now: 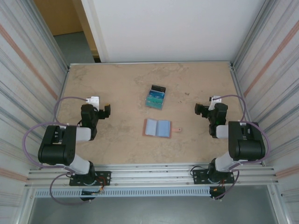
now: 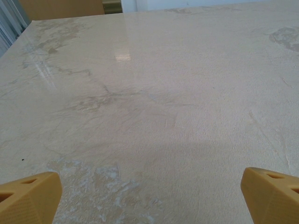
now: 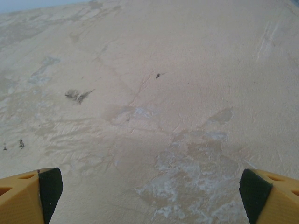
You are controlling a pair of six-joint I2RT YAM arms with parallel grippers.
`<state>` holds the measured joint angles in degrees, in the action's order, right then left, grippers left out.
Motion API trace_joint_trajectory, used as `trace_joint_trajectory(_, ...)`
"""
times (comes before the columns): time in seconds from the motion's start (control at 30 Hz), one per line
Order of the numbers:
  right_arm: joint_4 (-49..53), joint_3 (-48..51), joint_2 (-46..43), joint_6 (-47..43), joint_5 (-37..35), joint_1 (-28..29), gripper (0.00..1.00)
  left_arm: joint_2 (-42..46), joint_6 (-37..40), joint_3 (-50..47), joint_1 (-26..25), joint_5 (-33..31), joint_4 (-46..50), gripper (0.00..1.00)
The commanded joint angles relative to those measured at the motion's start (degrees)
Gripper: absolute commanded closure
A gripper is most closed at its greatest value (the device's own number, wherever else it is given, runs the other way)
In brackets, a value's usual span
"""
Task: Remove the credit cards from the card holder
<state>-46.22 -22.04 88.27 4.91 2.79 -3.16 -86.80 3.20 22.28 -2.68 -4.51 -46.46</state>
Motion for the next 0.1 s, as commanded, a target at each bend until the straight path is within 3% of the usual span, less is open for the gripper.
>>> trace_joint_trajectory(0.0,0.3,-1.3,0.2,-0.1,-0.9,0.2,0.01,0.2,-0.3,0.7,0.4,-0.7,-0.1,0.01)
trace_joint_trajectory(0.07,0.3,-1.3,0.1,-0.2,-0.9,0.2,0.01,0.2,-0.3,0.6,0.4,-0.8,-0.2,0.01)
